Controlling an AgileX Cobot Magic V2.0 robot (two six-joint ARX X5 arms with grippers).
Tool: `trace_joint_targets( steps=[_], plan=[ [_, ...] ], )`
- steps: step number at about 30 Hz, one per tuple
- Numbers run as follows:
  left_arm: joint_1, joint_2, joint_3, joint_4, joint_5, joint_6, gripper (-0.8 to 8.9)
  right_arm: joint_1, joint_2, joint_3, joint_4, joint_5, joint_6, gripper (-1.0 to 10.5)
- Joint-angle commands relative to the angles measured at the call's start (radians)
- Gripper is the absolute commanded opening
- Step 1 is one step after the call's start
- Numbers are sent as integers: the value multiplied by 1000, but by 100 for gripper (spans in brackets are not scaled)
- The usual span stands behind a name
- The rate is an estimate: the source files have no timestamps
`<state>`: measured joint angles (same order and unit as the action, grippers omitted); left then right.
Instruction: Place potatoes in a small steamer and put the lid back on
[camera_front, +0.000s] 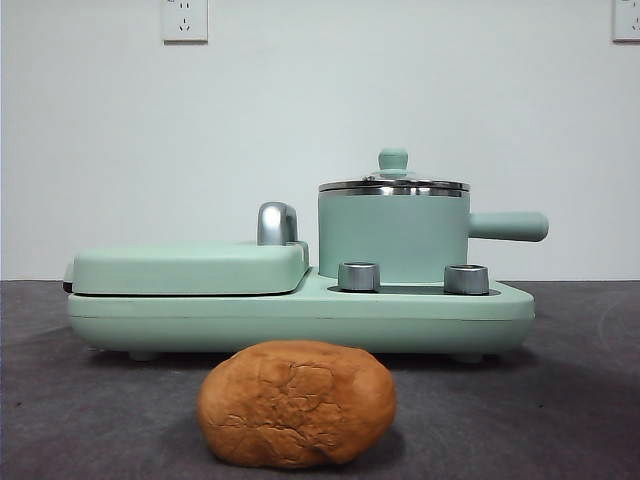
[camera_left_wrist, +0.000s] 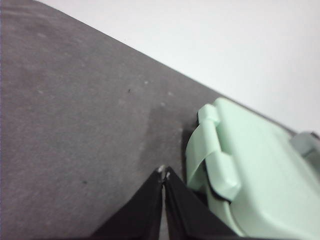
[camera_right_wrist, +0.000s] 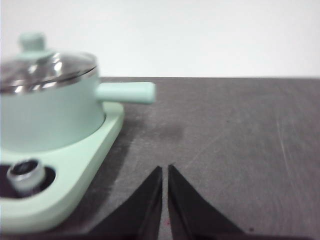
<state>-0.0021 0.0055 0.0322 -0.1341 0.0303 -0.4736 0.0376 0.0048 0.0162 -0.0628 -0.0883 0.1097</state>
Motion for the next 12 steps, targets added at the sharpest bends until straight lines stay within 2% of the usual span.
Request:
trace_joint_targets(
  steps=[1,4,7,12],
  plan=[
    [0,-2,-18,53,4,-45,6,-1,-1,-4,29,16,207,16],
    [0,-2,-10,136,8,-48,6,-1,-1,1,72,8,285,16],
    [0,-2,18,181,24,-59,6,0,-1,21,125,-35,309,16],
    [0,13,113,87,27,-58,7,0,3,113,68,-50,315,16]
  ],
)
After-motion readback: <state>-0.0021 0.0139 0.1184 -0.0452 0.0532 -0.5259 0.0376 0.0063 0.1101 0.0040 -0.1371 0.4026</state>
